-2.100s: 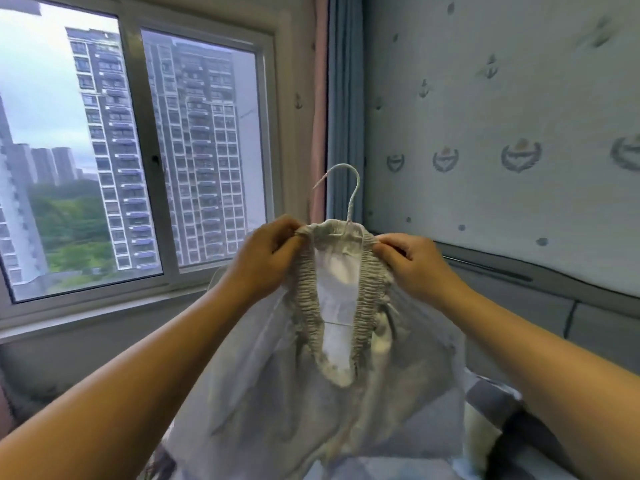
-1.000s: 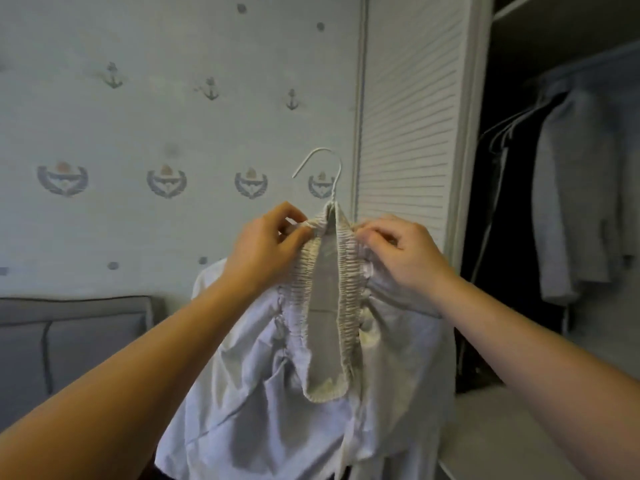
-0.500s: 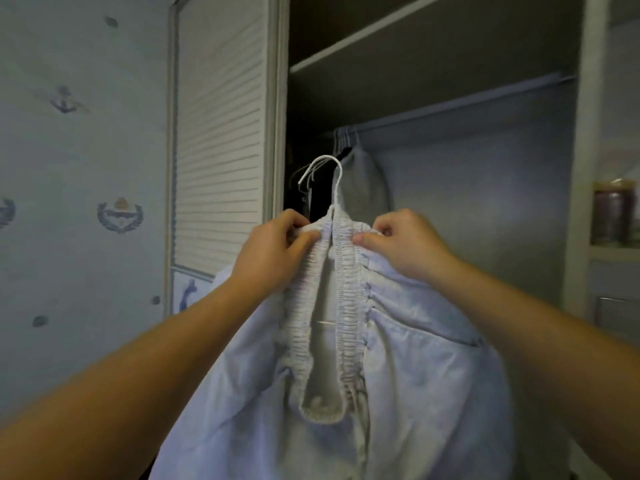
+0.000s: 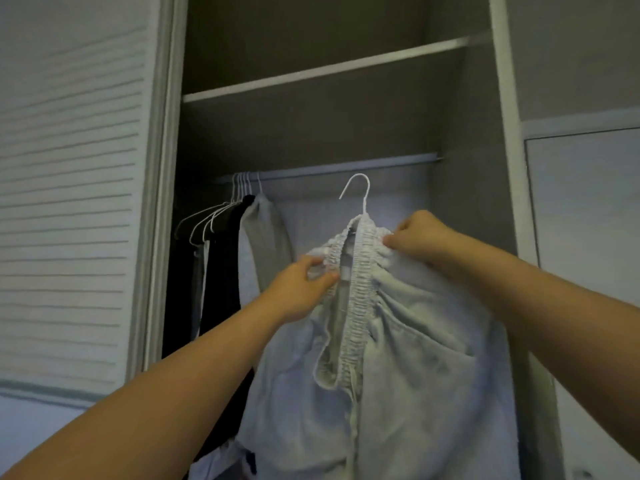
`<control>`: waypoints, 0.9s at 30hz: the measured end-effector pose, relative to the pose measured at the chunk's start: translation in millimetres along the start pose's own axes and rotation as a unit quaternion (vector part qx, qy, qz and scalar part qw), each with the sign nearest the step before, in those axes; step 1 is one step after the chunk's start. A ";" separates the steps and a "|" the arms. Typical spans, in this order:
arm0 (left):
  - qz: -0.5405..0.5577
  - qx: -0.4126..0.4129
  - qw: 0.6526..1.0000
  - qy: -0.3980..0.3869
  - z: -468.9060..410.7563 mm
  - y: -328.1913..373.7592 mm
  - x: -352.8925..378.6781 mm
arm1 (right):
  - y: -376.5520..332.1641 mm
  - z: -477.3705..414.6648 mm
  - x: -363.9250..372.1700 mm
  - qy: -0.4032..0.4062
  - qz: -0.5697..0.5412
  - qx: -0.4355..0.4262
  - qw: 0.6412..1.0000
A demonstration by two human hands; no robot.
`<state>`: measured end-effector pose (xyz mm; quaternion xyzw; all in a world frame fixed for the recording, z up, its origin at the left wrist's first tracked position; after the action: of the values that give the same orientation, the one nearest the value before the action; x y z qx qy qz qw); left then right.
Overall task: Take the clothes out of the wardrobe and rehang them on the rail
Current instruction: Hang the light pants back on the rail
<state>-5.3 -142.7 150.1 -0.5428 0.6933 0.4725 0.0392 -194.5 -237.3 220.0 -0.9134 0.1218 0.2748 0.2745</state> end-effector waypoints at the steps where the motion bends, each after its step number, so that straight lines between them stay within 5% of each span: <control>1: 0.008 0.007 1.000 -0.020 -5.7 -1.5 1.8 | -2.3 -4.0 3.5 -0.003 -0.043 0.028 0.999; 10: 0.047 0.083 0.994 -0.046 -14.8 -23.7 -36.8 | -36.8 -47.1 81.8 -0.076 -0.408 0.165 0.895; 16: 0.013 0.083 0.996 -0.044 -28.1 -44.5 -68.2 | -62.4 -76.2 136.9 -0.055 -0.499 0.102 0.859; 27: -0.162 0.115 0.977 0.079 -92.9 -60.7 -100.4 | -63.1 -173.8 198.8 0.034 -0.495 -0.029 0.868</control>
<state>126.2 -133.4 221.0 -0.6751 0.6470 0.3326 0.1224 67.5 -298.6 255.6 -0.8703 -0.3450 0.0746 0.3436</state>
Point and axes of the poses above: each hand's wrist, its own z-axis away from the middle knuckle, its own x-axis out of the palm, y = z × x, the point moved 5 cm from there along -z, towards the middle knuckle, and after that the axes turned 9 degrees about -x, right-handed, at the moved point
